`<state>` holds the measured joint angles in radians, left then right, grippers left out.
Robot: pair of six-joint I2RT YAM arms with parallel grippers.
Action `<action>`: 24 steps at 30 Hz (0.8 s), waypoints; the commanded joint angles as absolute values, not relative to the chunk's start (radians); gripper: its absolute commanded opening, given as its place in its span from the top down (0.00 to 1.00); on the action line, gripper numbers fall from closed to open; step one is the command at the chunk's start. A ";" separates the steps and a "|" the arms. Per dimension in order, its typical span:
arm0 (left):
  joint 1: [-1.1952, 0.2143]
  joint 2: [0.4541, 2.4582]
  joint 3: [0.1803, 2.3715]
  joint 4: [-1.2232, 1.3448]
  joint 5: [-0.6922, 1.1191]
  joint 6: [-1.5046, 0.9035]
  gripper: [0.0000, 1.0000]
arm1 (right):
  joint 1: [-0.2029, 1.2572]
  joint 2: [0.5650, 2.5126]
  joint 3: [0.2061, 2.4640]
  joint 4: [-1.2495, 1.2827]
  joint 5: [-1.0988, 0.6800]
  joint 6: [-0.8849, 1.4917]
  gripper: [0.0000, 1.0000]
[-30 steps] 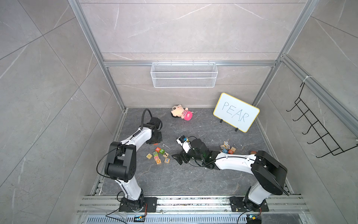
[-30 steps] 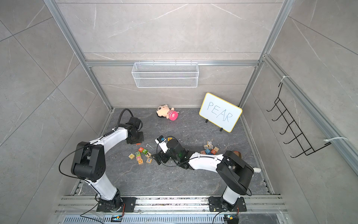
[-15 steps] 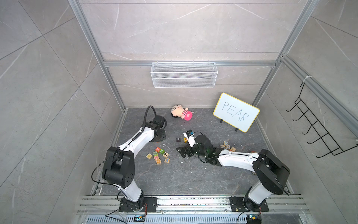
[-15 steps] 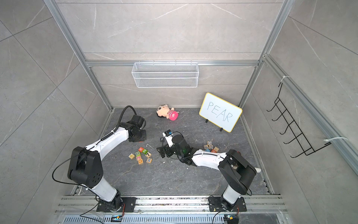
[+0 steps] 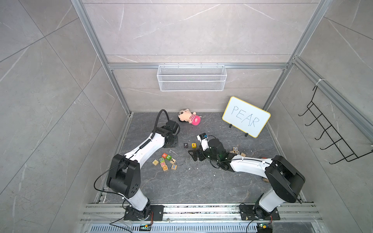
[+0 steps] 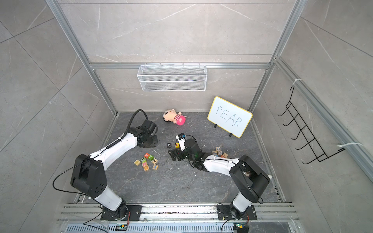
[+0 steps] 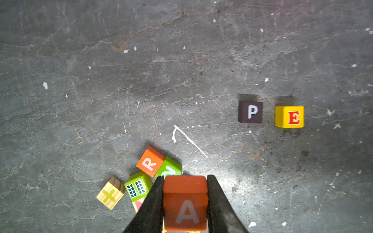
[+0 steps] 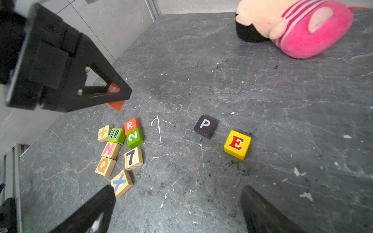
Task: Spell the uppercase word “pear” with letter blocks
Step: Place the letter block at the center of the board.
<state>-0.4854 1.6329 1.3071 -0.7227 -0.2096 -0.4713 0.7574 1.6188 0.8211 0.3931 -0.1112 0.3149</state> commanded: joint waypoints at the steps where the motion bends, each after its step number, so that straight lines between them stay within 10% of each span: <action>1: -0.538 1.628 1.384 -0.725 -0.221 -0.508 0.73 | 0.749 1.561 0.813 0.382 -0.092 0.319 0.01; 24: -0.757 2.031 1.809 -0.696 -0.103 -0.531 0.75 | 0.588 1.247 0.656 0.196 0.161 0.250 0.01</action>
